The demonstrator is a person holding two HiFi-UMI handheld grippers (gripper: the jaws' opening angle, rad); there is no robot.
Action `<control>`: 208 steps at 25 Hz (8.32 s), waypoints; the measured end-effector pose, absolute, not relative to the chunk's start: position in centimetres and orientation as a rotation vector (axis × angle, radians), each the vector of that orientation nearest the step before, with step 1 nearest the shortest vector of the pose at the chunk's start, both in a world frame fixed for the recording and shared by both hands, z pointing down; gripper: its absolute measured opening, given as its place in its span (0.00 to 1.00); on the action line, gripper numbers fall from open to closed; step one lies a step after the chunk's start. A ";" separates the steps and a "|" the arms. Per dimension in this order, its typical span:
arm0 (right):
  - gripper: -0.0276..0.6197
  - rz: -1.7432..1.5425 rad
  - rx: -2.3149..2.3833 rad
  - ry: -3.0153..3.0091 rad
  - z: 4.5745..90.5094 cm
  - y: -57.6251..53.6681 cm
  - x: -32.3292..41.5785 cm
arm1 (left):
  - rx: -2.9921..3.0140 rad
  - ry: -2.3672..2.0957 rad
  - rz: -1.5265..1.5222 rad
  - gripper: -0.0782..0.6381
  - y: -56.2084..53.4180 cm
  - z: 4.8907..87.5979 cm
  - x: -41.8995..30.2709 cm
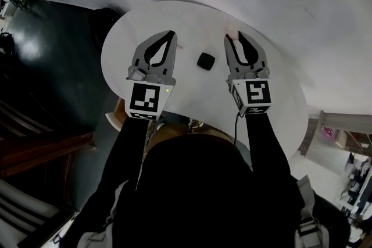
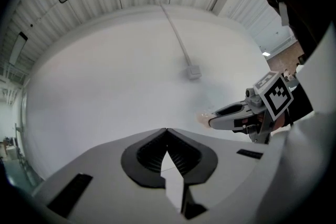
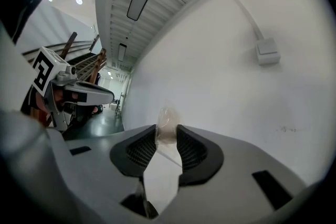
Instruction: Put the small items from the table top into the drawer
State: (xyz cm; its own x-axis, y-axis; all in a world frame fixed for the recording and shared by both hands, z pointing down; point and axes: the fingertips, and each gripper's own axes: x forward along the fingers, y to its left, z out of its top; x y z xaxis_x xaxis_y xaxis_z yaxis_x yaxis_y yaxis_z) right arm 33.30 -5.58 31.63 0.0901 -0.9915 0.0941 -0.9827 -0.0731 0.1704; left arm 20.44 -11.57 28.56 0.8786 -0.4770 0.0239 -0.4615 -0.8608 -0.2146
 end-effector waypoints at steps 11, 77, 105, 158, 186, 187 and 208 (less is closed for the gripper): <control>0.24 -0.080 1.923 -2.290 31.6 -11.6 20.2 | -2.705 1.022 -0.184 0.13 -14.1 27.5 7.6; 0.40 0.530 0.755 -2.189 66.6 -7.1 -11.9 | -2.572 1.702 -0.299 0.13 -12.5 34.3 -19.0; 0.37 -0.192 1.610 -2.529 32.0 -14.9 0.3 | -2.732 1.281 -0.157 0.13 -16.2 31.5 -10.2; 0.14 0.620 0.811 -1.814 65.2 -23.3 24.3 | -2.936 1.155 -0.315 0.13 -23.9 37.9 8.1; 0.14 0.107 1.921 -2.312 36.5 -16.6 19.1 | -2.829 1.023 -0.201 0.13 -17.4 31.3 5.7; 0.14 0.069 1.969 -2.323 35.0 -15.8 18.9 | -2.818 1.014 -0.191 0.13 -17.2 30.8 5.7; 0.14 -0.001 1.643 -2.618 33.9 -15.4 3.9 | -2.621 1.334 -0.227 0.13 -15.0 29.8 -7.7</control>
